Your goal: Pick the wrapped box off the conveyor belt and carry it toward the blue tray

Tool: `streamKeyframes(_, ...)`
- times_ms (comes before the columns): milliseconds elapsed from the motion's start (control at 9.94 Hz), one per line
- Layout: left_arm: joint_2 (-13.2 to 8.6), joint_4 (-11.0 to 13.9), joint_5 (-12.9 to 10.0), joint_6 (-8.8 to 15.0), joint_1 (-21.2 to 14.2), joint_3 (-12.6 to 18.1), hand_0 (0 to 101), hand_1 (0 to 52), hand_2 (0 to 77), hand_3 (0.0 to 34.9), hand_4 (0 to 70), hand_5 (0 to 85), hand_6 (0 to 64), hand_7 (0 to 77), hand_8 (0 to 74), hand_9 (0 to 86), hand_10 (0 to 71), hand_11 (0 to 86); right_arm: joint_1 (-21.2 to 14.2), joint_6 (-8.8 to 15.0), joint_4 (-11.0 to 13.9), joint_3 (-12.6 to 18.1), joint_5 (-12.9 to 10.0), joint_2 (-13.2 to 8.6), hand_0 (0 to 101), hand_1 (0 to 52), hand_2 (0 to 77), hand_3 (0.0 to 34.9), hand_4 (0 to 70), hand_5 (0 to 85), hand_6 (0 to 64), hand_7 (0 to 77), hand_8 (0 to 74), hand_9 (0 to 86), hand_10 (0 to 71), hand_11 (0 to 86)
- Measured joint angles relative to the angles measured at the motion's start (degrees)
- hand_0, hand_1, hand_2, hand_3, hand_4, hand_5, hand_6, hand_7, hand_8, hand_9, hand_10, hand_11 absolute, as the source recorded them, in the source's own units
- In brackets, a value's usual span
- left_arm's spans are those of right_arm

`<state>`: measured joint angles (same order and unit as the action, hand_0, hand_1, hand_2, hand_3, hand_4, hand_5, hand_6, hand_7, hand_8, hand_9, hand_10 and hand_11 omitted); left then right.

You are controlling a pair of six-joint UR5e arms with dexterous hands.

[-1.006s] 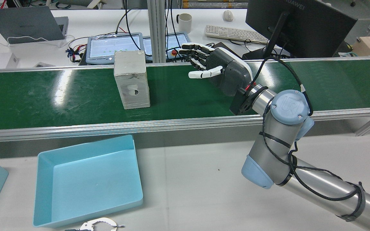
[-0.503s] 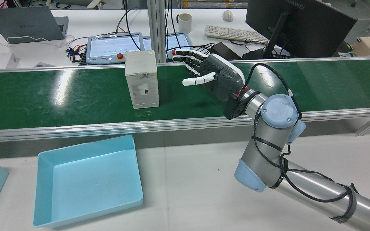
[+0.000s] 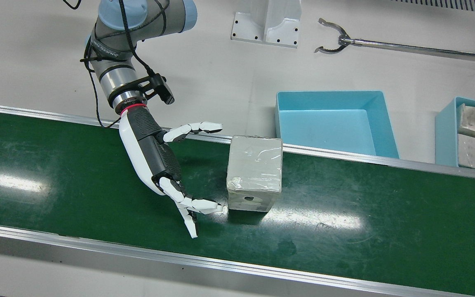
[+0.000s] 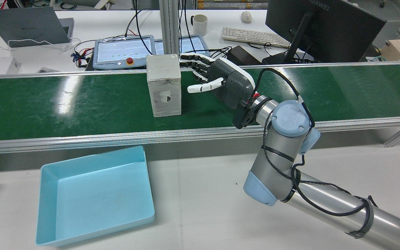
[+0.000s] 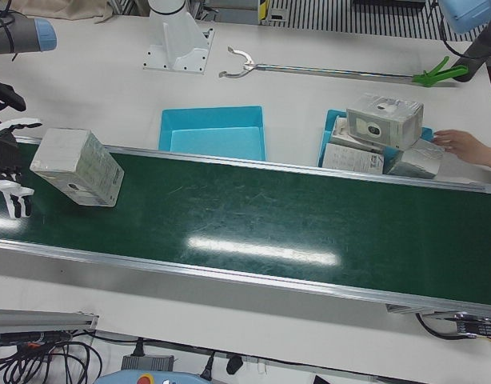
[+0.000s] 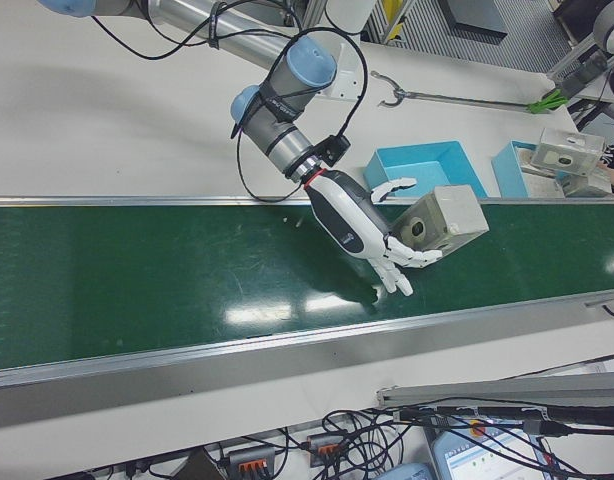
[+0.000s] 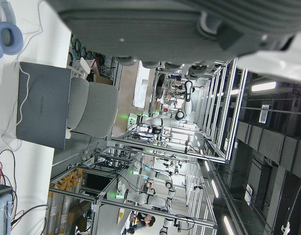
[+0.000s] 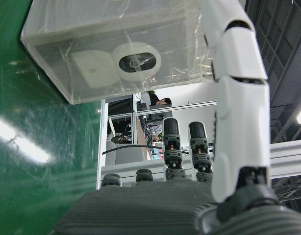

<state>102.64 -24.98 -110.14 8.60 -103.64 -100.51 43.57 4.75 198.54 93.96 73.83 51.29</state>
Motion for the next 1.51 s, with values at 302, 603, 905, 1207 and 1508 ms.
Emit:
streamKeyframes(302,0.0,0.0,0.0,0.0,0.0,0.0,0,0.0,1.1,0.0,0.0,1.1,0.0,0.5,0.5,0.0,0.5,0.0,-0.8,0.7,0.0,-3.4,-0.1,-3.7,49,18.0,19.1,12.8,13.6,22.4,7.6,22.9,0.0,3.8,0.0,1.6)
streamKeyframes(603,0.0,0.0,0.0,0.0,0.0,0.0,0,0.0,1.1,0.0,0.0,1.1,0.0,0.5,0.5,0.0,0.5,0.0,-2.8,1.7,0.0,-5.3,-3.5,-6.2,51,21.3,20.7,13.9,15.8,24.0,8.2,25.1,0.0,4.9,0.0,1.1)
streamKeyframes(905,0.0,0.0,0.0,0.0,0.0,0.0,0,0.0,1.1,0.0,0.0,1.1,0.0,0.5,0.5,0.0,0.5,0.0,-3.3,1.8,0.3,-5.3,-5.1,-7.2,57,18.0,28.4,6.0,30.0,34.4,16.4,33.3,8.2,14.2,3.3,1.1)
streamKeyframes(1207,0.0,0.0,0.0,0.0,0.0,0.0,0,0.0,1.1,0.0,0.0,1.1,0.0,0.5,0.5,0.0,0.5,0.0,-3.3,1.8,2.2,-0.8,-5.3,-7.2,57,13.1,28.9,0.0,37.6,40.4,26.2,43.6,34.9,36.0,18.5,23.5)
streamKeyframes(1508,0.0,0.0,0.0,0.0,0.0,0.0,0,0.0,1.1,0.0,0.0,1.1,0.0,0.5,0.5,0.0,0.5,0.0,-6.9,3.5,4.7,5.9,-6.3,-7.4,56,5.4,30.0,0.9,45.8,46.9,36.5,54.0,46.4,44.2,33.8,42.0)
